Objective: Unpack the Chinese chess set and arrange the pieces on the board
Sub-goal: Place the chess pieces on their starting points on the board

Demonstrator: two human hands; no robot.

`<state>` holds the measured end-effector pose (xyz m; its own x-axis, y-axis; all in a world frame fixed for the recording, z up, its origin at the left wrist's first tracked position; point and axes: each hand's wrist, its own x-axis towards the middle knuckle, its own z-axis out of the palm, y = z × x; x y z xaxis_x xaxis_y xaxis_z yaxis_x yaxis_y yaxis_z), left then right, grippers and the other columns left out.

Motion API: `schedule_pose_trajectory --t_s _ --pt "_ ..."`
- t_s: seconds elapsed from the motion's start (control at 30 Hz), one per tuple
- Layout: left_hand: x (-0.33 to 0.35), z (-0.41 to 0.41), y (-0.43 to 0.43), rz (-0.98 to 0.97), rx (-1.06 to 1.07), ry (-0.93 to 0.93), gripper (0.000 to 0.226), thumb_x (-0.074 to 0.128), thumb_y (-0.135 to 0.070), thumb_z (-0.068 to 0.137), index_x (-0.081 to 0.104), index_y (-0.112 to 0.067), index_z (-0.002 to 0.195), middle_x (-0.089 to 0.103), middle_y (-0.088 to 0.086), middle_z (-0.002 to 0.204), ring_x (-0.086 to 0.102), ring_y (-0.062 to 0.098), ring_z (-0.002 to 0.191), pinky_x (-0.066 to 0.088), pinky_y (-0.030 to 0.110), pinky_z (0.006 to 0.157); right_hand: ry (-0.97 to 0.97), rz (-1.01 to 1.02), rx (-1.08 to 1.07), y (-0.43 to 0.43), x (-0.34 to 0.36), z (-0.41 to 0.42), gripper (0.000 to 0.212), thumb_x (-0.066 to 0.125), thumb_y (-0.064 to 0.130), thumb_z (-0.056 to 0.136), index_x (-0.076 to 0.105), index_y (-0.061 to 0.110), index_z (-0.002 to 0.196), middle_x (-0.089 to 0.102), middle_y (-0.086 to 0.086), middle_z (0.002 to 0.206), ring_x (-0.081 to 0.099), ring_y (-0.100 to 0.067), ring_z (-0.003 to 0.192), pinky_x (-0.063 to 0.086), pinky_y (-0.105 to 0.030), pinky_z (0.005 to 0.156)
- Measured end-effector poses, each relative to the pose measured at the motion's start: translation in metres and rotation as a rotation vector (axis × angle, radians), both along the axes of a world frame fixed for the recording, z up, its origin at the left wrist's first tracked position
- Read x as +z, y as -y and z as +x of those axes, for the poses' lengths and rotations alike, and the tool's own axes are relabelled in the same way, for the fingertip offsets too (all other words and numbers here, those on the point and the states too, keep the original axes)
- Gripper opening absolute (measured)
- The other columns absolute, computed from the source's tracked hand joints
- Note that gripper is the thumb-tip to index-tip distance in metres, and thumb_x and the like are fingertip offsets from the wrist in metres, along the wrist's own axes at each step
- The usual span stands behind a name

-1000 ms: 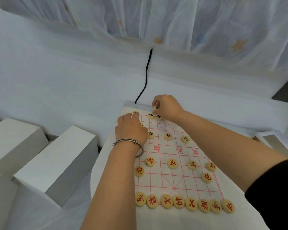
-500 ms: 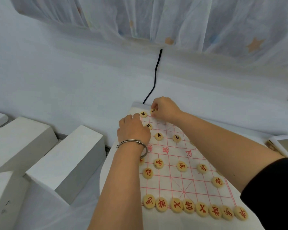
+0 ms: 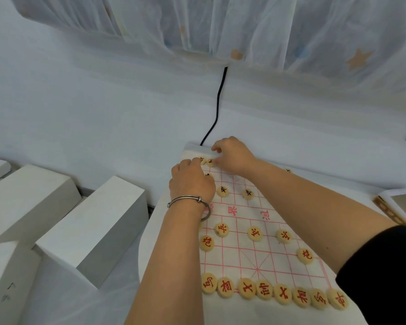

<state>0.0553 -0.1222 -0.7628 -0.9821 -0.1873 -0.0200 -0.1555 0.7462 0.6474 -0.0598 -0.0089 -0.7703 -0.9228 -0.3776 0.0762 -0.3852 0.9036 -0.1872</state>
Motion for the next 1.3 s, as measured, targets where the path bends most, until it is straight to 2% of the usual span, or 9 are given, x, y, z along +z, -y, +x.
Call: schedule_pose_trajectory --t_s 0.2,0.43,0.53,0.63,0.83,0.97,1.1,1.17,1.3 --pt "0.004 0.0 -0.031 0.034 -0.123 -0.061 0.045 0.046 -0.014 0.091 0.044 -0.016 0.136 0.041 0.003 0.143 0.028 0.022 0.135 0.033 0.035 0.107 -0.188 -0.13 -0.068 -0.063 0.029 0.02 0.03 0.041 0.005 0.096 0.063 0.005 0.115 0.064 -0.013 0.114 0.052 -0.026 0.111 0.039 -0.029 0.091" --pt "0.008 0.005 -0.068 0.02 -0.287 -0.105 0.042 0.046 -0.016 0.094 0.045 -0.018 0.135 0.04 0.001 0.142 0.028 0.018 0.135 0.029 0.032 0.108 -0.082 -0.193 -0.323 -0.147 0.056 0.032 0.044 0.032 -0.01 0.084 0.065 0.006 0.11 0.064 -0.012 0.112 0.056 -0.026 0.108 0.044 -0.029 0.092" --pt "0.01 0.006 -0.081 -0.006 -0.345 -0.102 0.04 0.045 -0.017 0.094 0.046 -0.019 0.135 0.042 0.001 0.141 0.03 0.019 0.134 0.032 0.033 0.107 -0.015 -0.22 -0.38 -0.171 0.054 0.043 0.045 0.032 -0.01 0.083 0.066 0.006 0.108 0.064 -0.012 0.112 0.057 -0.025 0.108 0.042 -0.024 0.085" --pt "0.012 0.006 -0.092 -0.024 -0.387 -0.097 0.04 0.044 -0.018 0.095 0.047 -0.02 0.134 0.045 0.003 0.139 0.035 0.02 0.131 0.036 0.034 0.104 0.071 -0.209 -0.384 -0.189 0.045 0.057 0.037 0.036 -0.004 0.089 0.066 0.007 0.108 0.062 -0.01 0.117 0.056 -0.024 0.11 0.042 -0.024 0.087" --pt "0.011 0.016 -0.108 -0.11 -0.523 -0.061 0.039 0.043 -0.019 0.095 0.048 -0.021 0.133 0.046 0.002 0.14 0.039 0.019 0.13 0.038 0.034 0.102 0.229 -0.034 -0.349 -0.217 0.033 0.094 0.03 0.04 0.011 0.096 0.062 0.01 0.117 0.058 -0.005 0.127 0.053 -0.022 0.115 0.037 -0.022 0.089" --pt "0.01 0.02 -0.104 -0.175 -0.534 -0.05 0.038 0.044 -0.019 0.095 0.049 -0.021 0.132 0.049 0.003 0.137 0.042 0.021 0.127 0.041 0.036 0.1 0.401 0.029 -0.397 -0.227 0.032 0.115 0.03 0.041 0.024 0.098 0.057 0.008 0.117 0.063 -0.008 0.11 0.064 -0.024 0.088 0.047 -0.024 0.065" --pt "0.013 0.022 -0.098 -0.198 -0.523 -0.06 0.038 0.045 -0.021 0.095 0.049 -0.021 0.133 0.046 0.002 0.14 0.038 0.02 0.131 0.037 0.035 0.103 0.515 -0.01 -0.458 -0.228 0.025 0.131 0.035 0.054 0.038 0.091 0.055 0.005 0.104 0.066 -0.01 0.083 0.061 -0.023 0.063 0.052 -0.028 0.055" --pt "0.012 0.022 -0.096 -0.207 -0.52 -0.059 0.038 0.045 -0.021 0.095 0.049 -0.021 0.133 0.047 0.002 0.139 0.038 0.02 0.131 0.038 0.035 0.104 0.493 0.005 -0.463 -0.226 0.02 0.136 0.03 0.062 0.029 0.087 0.055 0.004 0.102 0.065 -0.011 0.084 0.059 -0.02 0.057 0.052 -0.027 0.054" --pt "0.011 0.023 -0.093 -0.202 -0.516 -0.045 0.038 0.045 -0.019 0.095 0.049 -0.021 0.132 0.047 0.002 0.139 0.038 0.021 0.13 0.04 0.037 0.104 0.457 0.032 -0.471 -0.218 0.021 0.134 0.019 0.062 0.014 0.083 0.065 -0.003 0.091 0.07 -0.014 0.078 0.062 -0.019 0.056 0.049 -0.019 0.051"
